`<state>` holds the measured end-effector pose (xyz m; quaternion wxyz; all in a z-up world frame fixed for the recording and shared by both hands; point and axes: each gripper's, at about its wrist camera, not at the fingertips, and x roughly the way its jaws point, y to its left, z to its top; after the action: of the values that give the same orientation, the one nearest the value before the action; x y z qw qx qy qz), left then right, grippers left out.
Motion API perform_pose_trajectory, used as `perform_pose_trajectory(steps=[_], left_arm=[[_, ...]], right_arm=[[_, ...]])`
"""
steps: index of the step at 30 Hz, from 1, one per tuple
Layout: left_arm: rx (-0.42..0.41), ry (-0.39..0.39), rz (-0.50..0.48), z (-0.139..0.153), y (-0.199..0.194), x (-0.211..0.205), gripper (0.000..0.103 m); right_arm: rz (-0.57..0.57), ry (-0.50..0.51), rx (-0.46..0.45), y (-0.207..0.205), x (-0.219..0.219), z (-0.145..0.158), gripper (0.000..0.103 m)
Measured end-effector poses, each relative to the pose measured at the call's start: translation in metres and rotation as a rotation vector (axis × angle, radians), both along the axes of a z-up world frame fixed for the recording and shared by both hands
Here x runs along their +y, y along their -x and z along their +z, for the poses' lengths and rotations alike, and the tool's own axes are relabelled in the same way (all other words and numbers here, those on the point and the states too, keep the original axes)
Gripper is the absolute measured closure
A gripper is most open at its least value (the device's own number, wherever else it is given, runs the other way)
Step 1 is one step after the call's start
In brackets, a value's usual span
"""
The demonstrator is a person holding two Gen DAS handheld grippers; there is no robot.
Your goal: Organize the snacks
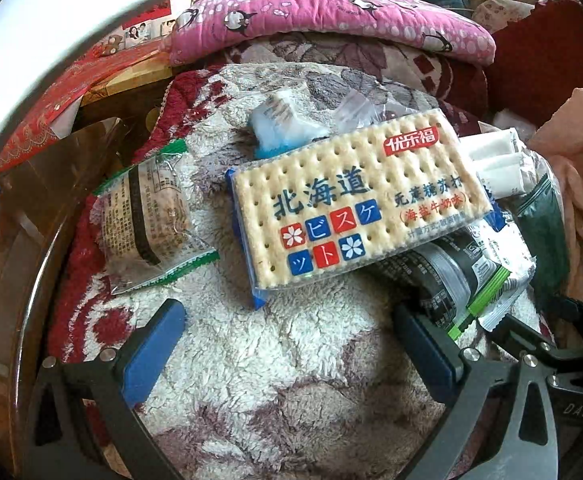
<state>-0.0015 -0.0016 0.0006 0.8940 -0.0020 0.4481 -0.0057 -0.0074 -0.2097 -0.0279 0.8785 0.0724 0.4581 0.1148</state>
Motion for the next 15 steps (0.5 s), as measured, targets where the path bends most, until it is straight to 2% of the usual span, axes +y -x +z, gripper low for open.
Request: perform_pose_trajectory(steps=[15], left_arm=[[0.000,-0.001,0.000,-0.0001,0.0001,-0.0007,0.000]], right_arm=[[0.001,0.000,0.000,-0.0004,-0.0008,0.0000,0.000]])
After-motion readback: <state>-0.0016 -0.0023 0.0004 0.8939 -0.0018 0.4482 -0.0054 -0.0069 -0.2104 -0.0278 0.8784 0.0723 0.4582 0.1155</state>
